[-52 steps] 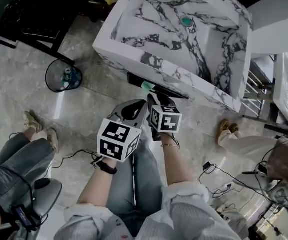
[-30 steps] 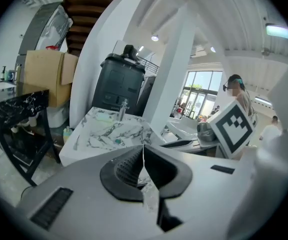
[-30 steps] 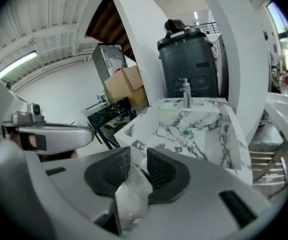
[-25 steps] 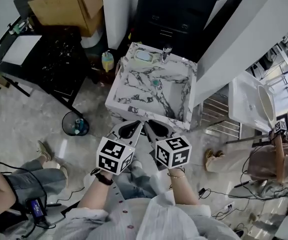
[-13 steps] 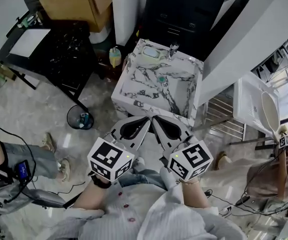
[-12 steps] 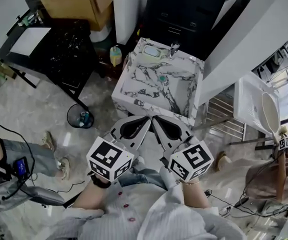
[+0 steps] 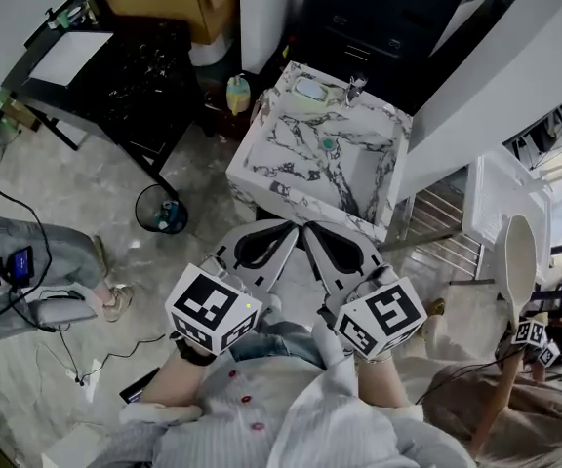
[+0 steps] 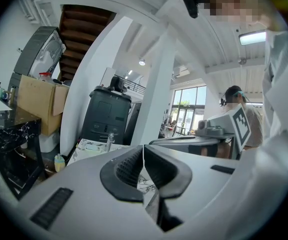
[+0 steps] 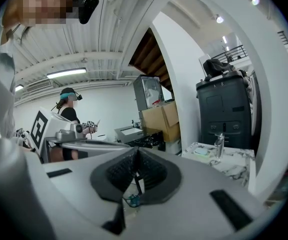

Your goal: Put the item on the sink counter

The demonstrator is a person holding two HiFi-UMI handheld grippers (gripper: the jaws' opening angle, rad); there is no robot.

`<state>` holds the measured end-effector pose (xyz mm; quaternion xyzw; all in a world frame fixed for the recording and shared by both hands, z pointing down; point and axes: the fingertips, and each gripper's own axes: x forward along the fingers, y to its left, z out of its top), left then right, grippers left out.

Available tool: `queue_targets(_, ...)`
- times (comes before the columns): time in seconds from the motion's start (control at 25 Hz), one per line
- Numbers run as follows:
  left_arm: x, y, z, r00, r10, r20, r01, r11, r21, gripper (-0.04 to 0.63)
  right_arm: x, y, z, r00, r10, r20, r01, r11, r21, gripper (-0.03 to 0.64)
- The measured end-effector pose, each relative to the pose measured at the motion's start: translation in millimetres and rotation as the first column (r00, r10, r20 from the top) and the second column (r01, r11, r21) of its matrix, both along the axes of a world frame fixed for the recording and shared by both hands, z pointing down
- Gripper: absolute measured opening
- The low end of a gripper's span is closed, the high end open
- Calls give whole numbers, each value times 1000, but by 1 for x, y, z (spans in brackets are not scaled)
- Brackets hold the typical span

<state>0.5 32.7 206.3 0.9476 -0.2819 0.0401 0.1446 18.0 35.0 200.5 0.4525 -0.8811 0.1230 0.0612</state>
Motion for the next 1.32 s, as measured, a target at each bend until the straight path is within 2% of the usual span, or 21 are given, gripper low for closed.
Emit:
queue_targets(0.36, -12, 5, -1, 1000, -31, 0, 31, 999, 12, 20, -8, 5, -2, 999, -35, -10, 35, 999, 7, 9)
queue_targets(0.64, -18, -5, -19, 999, 22, 49, -26, 996, 79, 20, -11, 6, -5, 996, -74, -53, 75, 997, 8, 9)
queue_targets(0.92, -27, -8, -26, 996, 44, 81, -51, 994, 93, 20, -18, 7, -15, 990, -121, -77, 124, 992, 27, 9)
queue_targets(1.16, -34, 2, -17, 997, 23, 70, -27, 998, 55, 20, -19, 10, -15, 987, -139, -84, 142, 989, 28, 8)
queue_targets(1.32, -36, 7, -10, 999, -12, 31, 12, 1000, 1, 20, -16, 12, -14, 987, -140, -83, 142, 990, 18, 9)
